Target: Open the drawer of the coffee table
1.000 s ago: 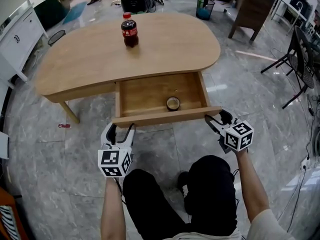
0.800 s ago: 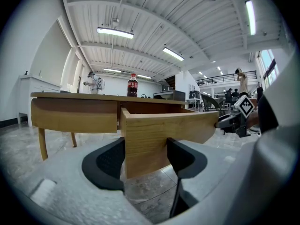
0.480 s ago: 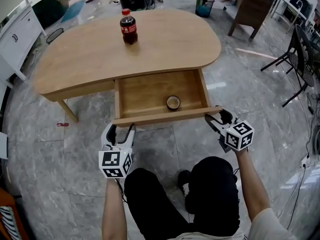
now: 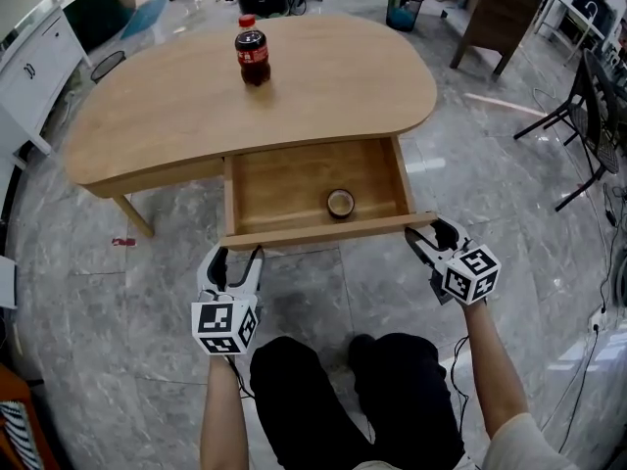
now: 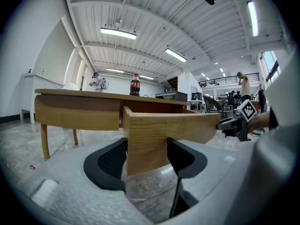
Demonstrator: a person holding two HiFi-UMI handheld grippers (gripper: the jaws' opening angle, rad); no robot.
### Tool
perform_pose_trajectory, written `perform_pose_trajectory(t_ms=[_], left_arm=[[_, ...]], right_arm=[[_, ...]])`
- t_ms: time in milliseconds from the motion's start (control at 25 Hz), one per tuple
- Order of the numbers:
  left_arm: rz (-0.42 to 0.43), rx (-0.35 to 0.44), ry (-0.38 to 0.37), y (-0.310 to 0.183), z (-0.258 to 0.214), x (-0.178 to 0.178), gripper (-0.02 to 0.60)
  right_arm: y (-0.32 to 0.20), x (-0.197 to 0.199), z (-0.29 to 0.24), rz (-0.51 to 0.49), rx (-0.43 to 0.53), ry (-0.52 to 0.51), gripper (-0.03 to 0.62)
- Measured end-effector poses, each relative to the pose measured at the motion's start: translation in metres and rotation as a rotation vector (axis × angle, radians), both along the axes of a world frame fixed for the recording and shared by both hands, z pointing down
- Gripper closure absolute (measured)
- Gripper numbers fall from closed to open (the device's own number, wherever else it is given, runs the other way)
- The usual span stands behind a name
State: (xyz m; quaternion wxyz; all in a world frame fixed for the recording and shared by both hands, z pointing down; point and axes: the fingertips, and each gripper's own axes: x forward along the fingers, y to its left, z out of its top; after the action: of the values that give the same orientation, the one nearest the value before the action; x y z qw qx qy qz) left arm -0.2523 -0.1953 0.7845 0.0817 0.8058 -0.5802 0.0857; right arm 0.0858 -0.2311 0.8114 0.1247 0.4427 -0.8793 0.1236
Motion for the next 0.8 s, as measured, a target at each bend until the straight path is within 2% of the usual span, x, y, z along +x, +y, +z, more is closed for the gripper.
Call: perform_pose_trajectory(t_ms=[120, 280, 440, 600, 800], left_arm=[[-0.025, -0.016, 0.006, 0.001, -0.002, -0.002, 0.308], [-0.039, -0.079, -0.011, 0.020, -0.012, -0.006, 0.309], [-0.061, -0.152, -0.011, 0.034, -0.046, -0.013, 0.310], [-0.039, -0.219, -0.003, 0.045, -0.091, 0.002, 0.310], [-0.008, -0.264, 0.016, 0.056, -0.178, 0.023, 0.309]], right_arm=[[0.002, 0.008, 0.002, 0.014, -0.019, -0.018, 0.332], [0.018, 0.024, 0.009, 0.043, -0.091, -0.031, 0.332], [0.030, 0.013, -0.012, 0.055, -0.169, -0.020, 0.332], [0.045, -0.002, -0.064, 0.071, -0.222, -0.023, 0.332], [0.067, -0.019, -0.153, 0.071, -0.270, -0.028, 0.332]])
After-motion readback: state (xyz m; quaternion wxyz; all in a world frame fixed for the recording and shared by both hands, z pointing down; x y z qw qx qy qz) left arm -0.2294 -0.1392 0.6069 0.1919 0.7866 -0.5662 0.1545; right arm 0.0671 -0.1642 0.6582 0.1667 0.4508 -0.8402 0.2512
